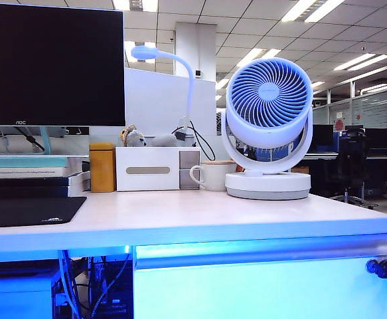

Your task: Open the drawer, place the cleaning sponge inside, then close the drawer.

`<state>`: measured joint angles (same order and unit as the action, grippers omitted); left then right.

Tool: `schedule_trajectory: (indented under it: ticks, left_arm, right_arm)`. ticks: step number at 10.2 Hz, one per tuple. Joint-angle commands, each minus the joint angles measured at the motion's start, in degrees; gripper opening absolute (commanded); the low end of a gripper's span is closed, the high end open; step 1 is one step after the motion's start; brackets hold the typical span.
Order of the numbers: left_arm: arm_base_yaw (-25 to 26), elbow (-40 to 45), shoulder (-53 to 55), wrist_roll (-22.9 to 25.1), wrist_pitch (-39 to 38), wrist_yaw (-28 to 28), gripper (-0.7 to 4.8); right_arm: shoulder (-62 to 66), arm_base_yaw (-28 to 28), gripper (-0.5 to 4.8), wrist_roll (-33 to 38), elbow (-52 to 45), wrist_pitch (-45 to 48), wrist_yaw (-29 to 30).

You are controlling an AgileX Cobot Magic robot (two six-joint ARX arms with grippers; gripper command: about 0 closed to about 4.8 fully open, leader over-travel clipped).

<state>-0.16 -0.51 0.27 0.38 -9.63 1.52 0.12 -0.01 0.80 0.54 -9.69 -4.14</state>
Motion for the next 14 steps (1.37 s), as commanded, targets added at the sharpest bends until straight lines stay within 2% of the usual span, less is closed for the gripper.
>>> schedule_trajectory:
  ticks: [1,2,3,4,6,10,14]
  left_arm:
    - [0.0,0.3,-0.1,0.0,-1.0,-0.3,0.39]
    - [0.0,0.3,-0.1,0.0,-1.0,-0.3,0.39]
    - [0.0,0.3,-0.1,0.0,-1.0,-0.3,0.39]
    - [0.0,0.3,-0.1,0.0,-1.0,-0.3,0.39]
    - [0.0,0.3,-0.1,0.0,-1.0,-0.3,0.39]
    - [0.0,0.3,-0.1,0.0,-1.0,-0.3,0.39]
    - [0.0,0.3,-0.1,0.0,-1.0,-0.3,0.39]
  right_arm:
    - [0.0,-4.5,0.0,7.9,-0.5,-0.6,2.6]
    - [0.0,-4.3,0.0,7.7,-0.5,-0.6,2.8]
    - [0.0,-1.8,0.0,6.5,-0.5,-0.5,3.2]
    - [0.0,3.7,0.0,6.5,-0.5,-0.5,1.3]
    - [0.0,7.3,0.0,6.5,-0.5,-0.5,-1.0]
    - [0.0,1.0,0.0,6.5,-0.5,-0.1,1.5]
    - [0.0,1.2,0.0,6.5,-0.5,-0.1,1.5]
